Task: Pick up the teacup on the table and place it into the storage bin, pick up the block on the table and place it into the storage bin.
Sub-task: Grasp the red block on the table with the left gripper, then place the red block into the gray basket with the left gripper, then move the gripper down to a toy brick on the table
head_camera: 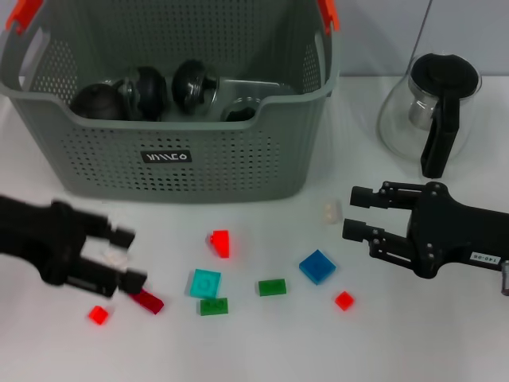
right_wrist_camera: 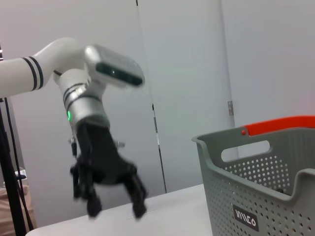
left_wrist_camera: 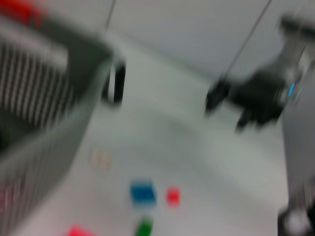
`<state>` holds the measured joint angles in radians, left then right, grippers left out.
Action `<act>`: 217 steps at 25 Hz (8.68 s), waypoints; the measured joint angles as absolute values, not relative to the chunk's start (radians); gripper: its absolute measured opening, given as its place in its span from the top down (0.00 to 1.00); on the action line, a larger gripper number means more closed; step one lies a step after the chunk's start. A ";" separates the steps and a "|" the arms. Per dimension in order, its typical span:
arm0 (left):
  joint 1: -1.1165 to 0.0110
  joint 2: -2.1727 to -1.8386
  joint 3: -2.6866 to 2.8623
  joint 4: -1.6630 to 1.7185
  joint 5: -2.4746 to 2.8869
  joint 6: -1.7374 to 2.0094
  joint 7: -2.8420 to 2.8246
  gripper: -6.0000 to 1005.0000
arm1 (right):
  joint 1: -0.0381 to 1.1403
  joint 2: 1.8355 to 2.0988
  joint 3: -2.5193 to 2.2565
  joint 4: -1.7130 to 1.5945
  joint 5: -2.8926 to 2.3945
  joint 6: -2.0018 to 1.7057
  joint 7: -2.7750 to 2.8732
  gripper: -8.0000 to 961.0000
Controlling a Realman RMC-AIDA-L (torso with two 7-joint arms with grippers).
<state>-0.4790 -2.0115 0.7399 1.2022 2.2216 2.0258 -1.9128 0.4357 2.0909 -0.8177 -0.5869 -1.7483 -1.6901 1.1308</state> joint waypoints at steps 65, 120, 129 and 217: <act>-0.580 -2.126 1.175 1.178 2.858 1.710 -2.669 0.59 | 0.457 2.083 -0.827 -0.585 -1.753 -1.669 1.204 0.25; -0.601 -2.125 1.218 1.106 2.858 1.664 -2.672 0.79 | 0.448 2.083 -0.825 -0.584 -1.764 -1.683 1.207 0.25; -0.598 -2.115 1.108 1.217 2.827 1.770 -2.592 0.83 | 0.448 2.083 -0.822 -0.588 -1.764 -1.685 1.211 0.25; -0.517 -2.147 1.015 1.448 2.626 1.850 -2.116 0.36 | 0.459 2.082 -0.822 -0.583 -1.764 -1.677 1.218 0.25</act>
